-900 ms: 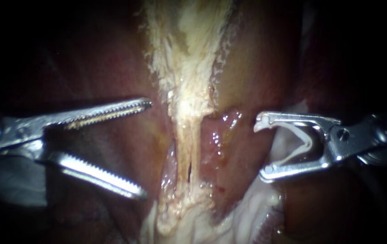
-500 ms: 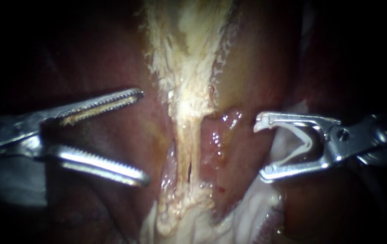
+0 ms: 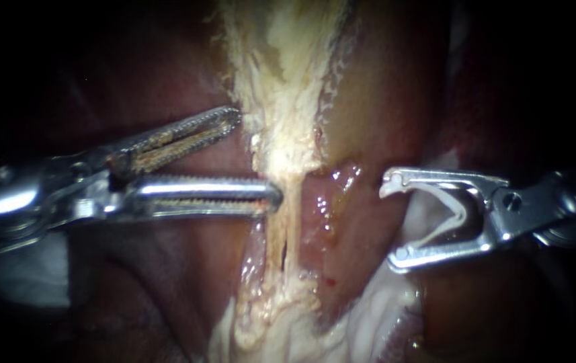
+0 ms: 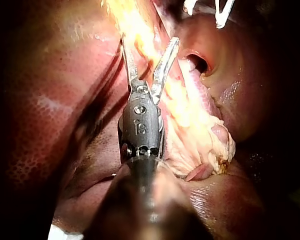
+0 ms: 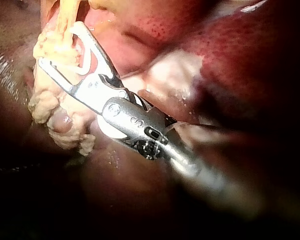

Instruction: Grabbing gallbladder

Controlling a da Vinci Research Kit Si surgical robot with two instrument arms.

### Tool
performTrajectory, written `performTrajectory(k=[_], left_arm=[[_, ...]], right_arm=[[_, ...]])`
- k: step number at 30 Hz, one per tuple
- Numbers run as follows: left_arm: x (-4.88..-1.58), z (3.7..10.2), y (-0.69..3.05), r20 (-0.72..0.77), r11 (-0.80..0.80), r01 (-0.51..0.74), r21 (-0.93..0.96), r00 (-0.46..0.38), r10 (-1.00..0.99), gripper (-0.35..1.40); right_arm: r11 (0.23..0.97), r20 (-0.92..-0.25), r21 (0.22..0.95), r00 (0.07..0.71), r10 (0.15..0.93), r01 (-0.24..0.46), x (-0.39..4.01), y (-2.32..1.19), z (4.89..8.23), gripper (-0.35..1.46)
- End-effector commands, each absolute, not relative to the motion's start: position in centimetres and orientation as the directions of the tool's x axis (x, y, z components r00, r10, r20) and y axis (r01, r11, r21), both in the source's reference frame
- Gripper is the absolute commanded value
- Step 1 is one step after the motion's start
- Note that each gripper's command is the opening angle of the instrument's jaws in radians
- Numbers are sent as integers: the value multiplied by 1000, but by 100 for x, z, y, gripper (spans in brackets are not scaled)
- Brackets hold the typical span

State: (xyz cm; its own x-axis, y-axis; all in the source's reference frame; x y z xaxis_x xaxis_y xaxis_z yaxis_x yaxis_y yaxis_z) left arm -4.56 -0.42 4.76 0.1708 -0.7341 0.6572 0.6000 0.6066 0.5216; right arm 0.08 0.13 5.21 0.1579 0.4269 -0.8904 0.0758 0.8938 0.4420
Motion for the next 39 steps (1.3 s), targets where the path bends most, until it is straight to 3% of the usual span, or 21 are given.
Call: performTrajectory(k=[1,13,18,25,39], left_arm=[[-457,477,-41,646,597,607,524,173,-743,46],[-453,517,-31,578,543,669,507,203,-790,14],[-452,524,-26,553,523,684,509,207,-807,-35],[-453,518,-23,481,461,705,539,191,-856,-35],[-455,513,-25,474,462,699,546,196,-858,-35]], right_arm=[[894,-890,442,158,427,76,8,13,520,57],[894,-890,442,158,427,77,8,13,519,57],[894,-890,442,158,427,77,8,13,519,57],[894,-890,442,158,427,77,8,13,519,57],[894,-890,442,158,427,76,8,13,519,57]])
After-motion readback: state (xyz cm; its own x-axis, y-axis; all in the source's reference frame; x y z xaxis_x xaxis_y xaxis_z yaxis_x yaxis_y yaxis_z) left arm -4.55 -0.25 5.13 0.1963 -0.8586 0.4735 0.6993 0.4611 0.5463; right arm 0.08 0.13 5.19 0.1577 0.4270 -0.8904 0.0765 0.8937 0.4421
